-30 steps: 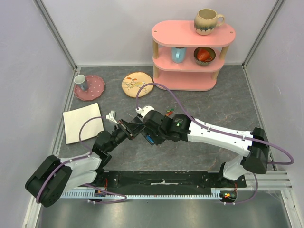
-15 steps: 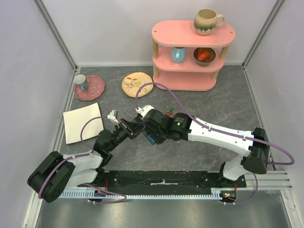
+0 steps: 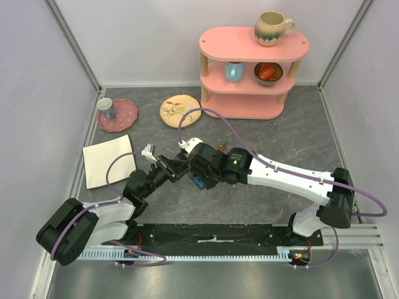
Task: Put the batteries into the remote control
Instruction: Load the battery into the remote control.
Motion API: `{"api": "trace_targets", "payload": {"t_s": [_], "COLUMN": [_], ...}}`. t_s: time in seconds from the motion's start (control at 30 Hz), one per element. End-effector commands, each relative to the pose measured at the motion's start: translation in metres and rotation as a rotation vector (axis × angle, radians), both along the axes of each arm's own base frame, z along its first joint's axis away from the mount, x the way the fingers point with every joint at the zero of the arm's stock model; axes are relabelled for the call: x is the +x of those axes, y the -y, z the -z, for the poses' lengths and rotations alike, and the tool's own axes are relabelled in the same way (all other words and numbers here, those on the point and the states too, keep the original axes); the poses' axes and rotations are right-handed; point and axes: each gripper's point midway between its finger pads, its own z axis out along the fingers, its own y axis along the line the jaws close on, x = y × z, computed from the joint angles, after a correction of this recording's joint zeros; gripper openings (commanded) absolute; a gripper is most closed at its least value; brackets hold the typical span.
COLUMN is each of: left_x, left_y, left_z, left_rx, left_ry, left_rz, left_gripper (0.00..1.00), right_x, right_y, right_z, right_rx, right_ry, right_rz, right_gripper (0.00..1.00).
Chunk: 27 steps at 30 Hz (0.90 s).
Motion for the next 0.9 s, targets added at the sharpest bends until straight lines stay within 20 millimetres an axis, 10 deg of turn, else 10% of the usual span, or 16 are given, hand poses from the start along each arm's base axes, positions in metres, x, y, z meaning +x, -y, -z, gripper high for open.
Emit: {"api": "trace_targets", "payload": {"t_s": [0.0,0.87], "left_x": [-0.013,-0.005], "left_y": [0.010,0.011], "left_z": [-0.051,-0.041], "left_rx": [-0.132,-0.096], "left_ry": [0.104,0.091], "left_rz": [0.086,0.060], "left_gripper": [0.02,0.02], "right_x": [0.011,-0.001], "right_y": [-0.006,-0.003], "right_z": [-0.019,-0.029], "right_rx": [0.050,0.097], "right_ry": [0.042,0.009], "right_rz": [0.013,-0.009], "right_gripper": [0.30,0.34]}}
